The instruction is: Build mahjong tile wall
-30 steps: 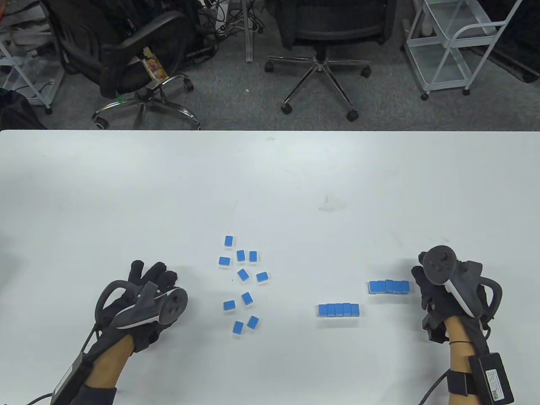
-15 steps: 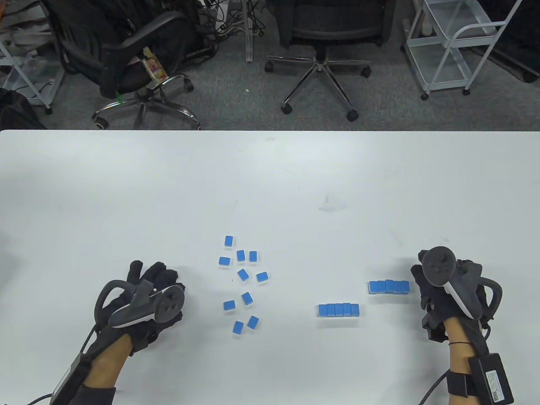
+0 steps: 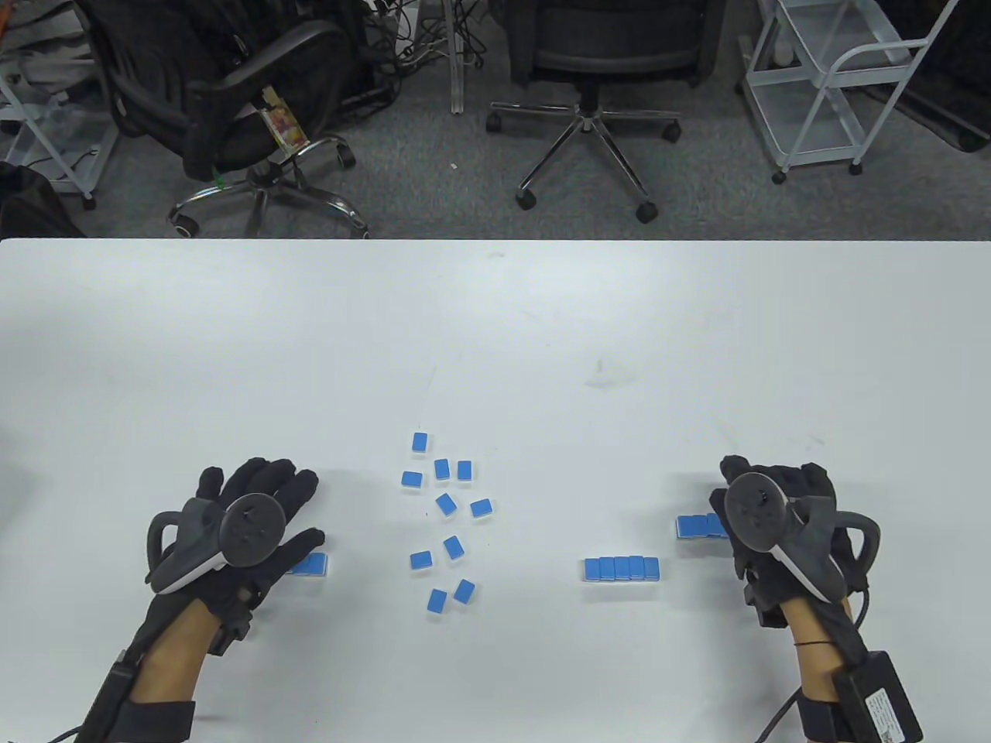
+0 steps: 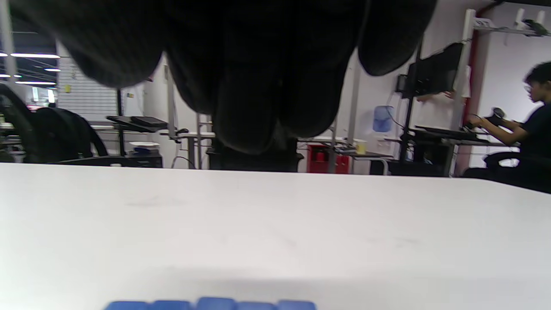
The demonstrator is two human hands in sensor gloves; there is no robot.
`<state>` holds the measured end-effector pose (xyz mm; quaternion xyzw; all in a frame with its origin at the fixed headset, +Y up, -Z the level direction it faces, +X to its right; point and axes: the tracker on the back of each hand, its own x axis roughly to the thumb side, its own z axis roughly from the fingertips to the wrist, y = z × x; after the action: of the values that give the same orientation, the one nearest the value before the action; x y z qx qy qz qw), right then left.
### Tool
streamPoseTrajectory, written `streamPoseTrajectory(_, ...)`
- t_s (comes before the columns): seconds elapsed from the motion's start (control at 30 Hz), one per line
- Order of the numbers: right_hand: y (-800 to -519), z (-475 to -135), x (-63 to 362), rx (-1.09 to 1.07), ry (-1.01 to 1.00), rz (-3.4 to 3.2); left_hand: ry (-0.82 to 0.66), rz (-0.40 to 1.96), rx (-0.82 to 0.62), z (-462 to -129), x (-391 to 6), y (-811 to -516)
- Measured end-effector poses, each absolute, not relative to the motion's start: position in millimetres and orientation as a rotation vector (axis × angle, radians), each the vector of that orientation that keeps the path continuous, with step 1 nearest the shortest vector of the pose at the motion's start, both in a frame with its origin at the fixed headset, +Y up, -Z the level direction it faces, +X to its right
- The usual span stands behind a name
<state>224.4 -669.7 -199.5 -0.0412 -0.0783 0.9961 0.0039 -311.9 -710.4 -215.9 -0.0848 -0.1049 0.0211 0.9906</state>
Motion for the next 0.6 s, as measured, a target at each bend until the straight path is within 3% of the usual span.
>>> streamPoseTrajectory(0.23,-676,-183,156,0.240,-0.227,3.124,-0.134,0.056,-0.182,-219,-329,-719)
streamPoseTrajectory(0.5,-708,-159,56,0.753,-0.046,3.175,-0.105,0.064,-0.176,-221,-340,-720)
streamPoseTrajectory(0.6,-715,-153,28,0.849,-0.058,3.170,-0.105,0.063,-0.171,-222,-340,-720)
